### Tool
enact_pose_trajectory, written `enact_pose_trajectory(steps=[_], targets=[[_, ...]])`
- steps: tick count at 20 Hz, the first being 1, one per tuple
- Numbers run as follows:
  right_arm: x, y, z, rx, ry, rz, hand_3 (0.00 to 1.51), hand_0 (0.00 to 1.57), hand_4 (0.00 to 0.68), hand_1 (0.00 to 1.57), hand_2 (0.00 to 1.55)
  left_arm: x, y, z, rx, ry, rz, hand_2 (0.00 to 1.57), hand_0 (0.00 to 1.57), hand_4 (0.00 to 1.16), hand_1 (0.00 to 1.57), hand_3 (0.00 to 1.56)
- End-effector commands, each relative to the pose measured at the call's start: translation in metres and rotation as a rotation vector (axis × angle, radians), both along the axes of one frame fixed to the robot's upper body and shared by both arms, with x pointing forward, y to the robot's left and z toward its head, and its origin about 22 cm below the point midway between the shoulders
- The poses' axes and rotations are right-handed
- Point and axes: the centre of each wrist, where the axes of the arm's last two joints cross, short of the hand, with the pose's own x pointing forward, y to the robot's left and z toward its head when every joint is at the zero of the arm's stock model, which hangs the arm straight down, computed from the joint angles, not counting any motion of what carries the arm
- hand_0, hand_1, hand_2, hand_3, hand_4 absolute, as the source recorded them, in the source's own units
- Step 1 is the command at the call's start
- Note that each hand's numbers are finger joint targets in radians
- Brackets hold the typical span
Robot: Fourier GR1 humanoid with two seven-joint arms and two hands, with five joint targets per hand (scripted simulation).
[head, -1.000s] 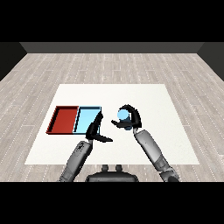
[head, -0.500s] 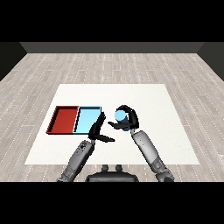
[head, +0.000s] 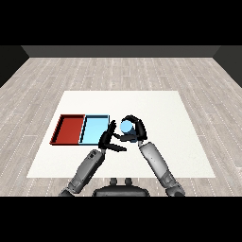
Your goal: Pick the blue can and put it in the blue box
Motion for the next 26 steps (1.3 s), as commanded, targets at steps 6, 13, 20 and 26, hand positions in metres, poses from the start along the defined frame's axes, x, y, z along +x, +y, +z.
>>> enact_pose_trajectory(steps=[6,13,20,26], targets=[[0.000,0.022,-0.017,0.023,0.002,0.037,1.41,1.46,0.620,1.46,1.46,0.000,-0.012,-0.021,0.009,-0.005,-0.017,0.00,0.00,0.00,0.00,0.00],[-0.002,0.030,0.001,0.082,0.029,0.039,1.38,1.45,0.608,1.45,1.45,0.011,-0.017,-0.007,-0.006,-0.037,-0.032,0.00,0.00,0.00,0.00,0.00],[-0.022,0.033,-0.003,0.147,0.033,0.056,1.39,1.45,0.602,1.45,1.45,-0.004,-0.032,-0.021,-0.040,-0.004,-0.029,0.00,0.00,0.00,0.00,0.00],[-0.011,0.040,-0.005,0.207,0.040,0.075,1.40,1.47,0.595,1.47,1.47,0.012,-0.051,0.010,0.052,0.019,-0.013,0.00,0.00,0.51,0.00,0.00]])
